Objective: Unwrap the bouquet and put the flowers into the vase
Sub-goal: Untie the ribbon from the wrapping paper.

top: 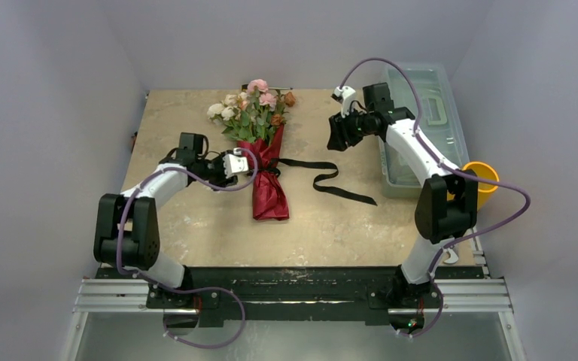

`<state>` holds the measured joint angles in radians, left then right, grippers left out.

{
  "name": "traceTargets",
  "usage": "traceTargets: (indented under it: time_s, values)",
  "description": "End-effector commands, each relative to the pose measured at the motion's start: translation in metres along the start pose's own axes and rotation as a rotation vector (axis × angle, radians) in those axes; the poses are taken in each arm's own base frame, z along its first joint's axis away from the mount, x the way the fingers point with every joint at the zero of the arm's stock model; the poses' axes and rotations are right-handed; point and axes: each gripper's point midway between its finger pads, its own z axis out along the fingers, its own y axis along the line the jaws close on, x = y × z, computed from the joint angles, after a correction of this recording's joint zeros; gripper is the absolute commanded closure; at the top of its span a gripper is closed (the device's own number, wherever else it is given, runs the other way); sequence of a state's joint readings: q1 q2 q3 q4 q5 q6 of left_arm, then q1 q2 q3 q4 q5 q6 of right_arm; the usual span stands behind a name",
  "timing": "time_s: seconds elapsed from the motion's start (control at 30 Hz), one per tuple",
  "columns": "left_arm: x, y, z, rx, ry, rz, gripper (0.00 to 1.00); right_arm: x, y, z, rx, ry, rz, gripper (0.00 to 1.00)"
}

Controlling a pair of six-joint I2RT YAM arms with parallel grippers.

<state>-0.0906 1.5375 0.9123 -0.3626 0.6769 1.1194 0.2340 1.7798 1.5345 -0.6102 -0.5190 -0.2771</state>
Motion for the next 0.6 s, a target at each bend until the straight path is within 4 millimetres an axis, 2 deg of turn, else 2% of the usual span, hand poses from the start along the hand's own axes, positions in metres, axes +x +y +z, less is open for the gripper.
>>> traceTargets:
  time_s: [0.0, 0.2, 0.33, 0.57]
  values:
    - [-0.011, 0.017, 0.013, -0.03, -0.05, 0.111, 0.53, -0.023, 0.007, -0.01, -0.018, -0.052, -0.025, 0.47]
    - [-0.008, 0.017, 0.035, 0.011, -0.039, 0.143, 0.54, -0.033, 0.004, -0.013, -0.004, -0.067, -0.056, 0.47]
    - [-0.004, 0.024, 0.044, 0.01, -0.035, 0.145, 0.55, -0.038, 0.006, -0.014, -0.013, -0.075, -0.06, 0.47]
    - [0.001, 0.03, 0.052, 0.019, -0.027, 0.14, 0.52, -0.04, 0.007, -0.016, -0.02, -0.076, -0.056, 0.47]
